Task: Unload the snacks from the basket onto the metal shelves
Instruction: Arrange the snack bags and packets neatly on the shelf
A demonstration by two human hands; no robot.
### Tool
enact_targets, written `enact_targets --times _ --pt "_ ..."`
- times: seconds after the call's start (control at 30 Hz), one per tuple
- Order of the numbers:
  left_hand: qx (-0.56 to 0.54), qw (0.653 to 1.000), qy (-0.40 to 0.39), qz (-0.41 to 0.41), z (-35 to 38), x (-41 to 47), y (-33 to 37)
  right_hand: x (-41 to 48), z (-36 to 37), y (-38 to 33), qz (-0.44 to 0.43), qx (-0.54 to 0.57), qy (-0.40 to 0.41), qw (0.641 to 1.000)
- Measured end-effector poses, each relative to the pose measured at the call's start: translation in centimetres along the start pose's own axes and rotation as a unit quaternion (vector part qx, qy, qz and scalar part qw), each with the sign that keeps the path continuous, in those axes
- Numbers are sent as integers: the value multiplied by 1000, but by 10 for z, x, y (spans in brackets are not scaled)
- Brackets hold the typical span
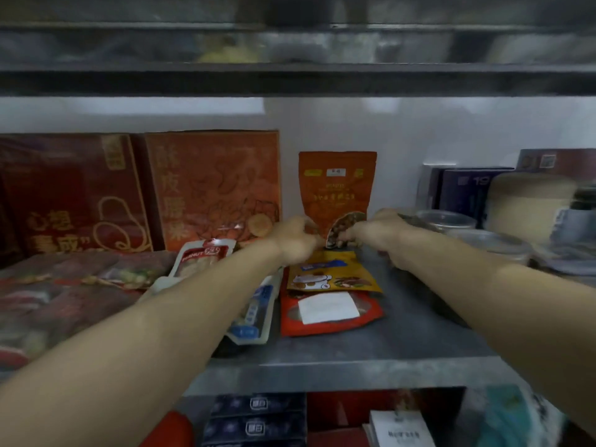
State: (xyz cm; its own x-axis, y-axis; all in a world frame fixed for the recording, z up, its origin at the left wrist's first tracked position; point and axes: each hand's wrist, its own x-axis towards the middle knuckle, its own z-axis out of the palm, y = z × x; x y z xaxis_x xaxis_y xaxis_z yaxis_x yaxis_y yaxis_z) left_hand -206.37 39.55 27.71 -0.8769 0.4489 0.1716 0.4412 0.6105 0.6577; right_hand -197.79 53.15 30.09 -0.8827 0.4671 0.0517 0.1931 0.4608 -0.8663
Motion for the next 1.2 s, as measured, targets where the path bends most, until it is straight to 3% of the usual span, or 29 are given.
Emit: enact_targets --times 0.3,0.53,0.63,0.8,0.9,1.03,1.2 --pt "135 980 -116 92 16 -51 -12 -46 22 22 95 -41 39 994" --pt "166 973 -92 129 27 -62 -21 -46 23 29 172 18 51 984" --pt "172 972 -97 125 28 -64 -20 -43 19 39 179 146 9 973" --pt "142 978 -96 121 31 -68 -20 -28 27 51 230 225 85 943" --pt "134 981 -75 119 31 -74 -20 -17 30 53 213 252 95 939" --pt "132 984 -59 108 28 -79 -26 -16 25 56 188 241 176 936" --pt "155 982 -55 97 34 -79 -30 -41 18 54 155 311 60 936"
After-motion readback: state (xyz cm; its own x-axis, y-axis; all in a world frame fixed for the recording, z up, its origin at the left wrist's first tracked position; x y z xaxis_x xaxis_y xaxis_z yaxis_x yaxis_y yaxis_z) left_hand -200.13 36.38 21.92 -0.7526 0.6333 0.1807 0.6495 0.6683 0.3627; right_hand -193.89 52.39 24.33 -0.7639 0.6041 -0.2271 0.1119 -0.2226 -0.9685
